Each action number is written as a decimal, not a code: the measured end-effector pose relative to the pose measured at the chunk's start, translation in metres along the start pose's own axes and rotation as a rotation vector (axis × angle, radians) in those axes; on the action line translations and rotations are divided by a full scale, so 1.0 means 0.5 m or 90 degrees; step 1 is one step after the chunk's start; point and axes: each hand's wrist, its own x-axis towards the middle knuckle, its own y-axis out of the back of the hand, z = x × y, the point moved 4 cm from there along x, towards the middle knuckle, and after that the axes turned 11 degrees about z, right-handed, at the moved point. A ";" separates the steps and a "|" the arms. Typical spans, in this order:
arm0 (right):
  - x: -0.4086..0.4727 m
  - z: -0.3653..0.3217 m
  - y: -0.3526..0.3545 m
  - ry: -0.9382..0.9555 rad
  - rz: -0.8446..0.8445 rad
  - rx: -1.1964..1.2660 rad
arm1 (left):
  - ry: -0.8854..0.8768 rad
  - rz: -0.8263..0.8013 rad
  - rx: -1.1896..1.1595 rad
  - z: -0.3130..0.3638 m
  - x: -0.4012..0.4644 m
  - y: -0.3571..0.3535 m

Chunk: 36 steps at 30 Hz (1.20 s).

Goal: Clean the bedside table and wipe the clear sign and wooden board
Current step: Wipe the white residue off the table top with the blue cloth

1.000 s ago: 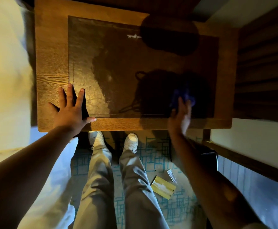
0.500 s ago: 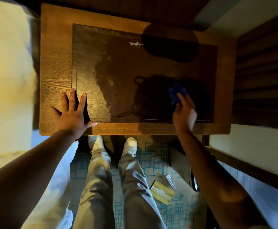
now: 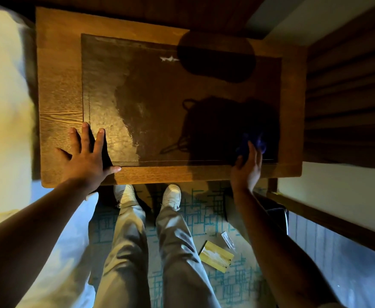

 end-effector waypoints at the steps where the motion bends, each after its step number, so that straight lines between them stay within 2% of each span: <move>1: -0.017 -0.015 -0.008 0.006 -0.009 0.011 | -0.001 -0.002 0.004 0.002 -0.001 0.002; 5: -0.088 -0.073 -0.043 -0.002 -0.045 0.042 | -0.001 -0.009 0.008 0.006 -0.001 0.006; 11: -0.174 -0.153 -0.079 0.051 -0.103 0.081 | -0.004 -0.013 0.013 0.006 0.000 0.006; 14: -0.180 -0.192 -0.074 0.138 -0.109 0.084 | -0.002 -0.015 0.004 0.007 -0.002 0.010; 17: -0.129 -0.217 -0.058 0.184 -0.069 0.104 | -0.014 0.008 -0.006 0.008 0.002 0.019; 21: 0.008 -0.268 -0.070 0.185 -0.028 0.103 | -0.062 0.106 -0.047 -0.002 0.043 0.047; 24: 0.122 -0.315 -0.112 0.159 0.005 0.083 | -0.078 0.076 -0.028 -0.006 0.056 0.033; 27: 0.193 -0.353 -0.180 0.119 -0.036 0.025 | -0.084 0.088 -0.022 -0.010 0.053 0.020; 31: 0.205 -0.406 -0.242 0.119 -0.057 -0.094 | -0.082 0.080 -0.012 -0.013 0.057 0.018; 36: 0.179 -0.500 -0.286 0.231 -0.158 -0.047 | -0.079 0.062 0.000 -0.010 0.057 0.018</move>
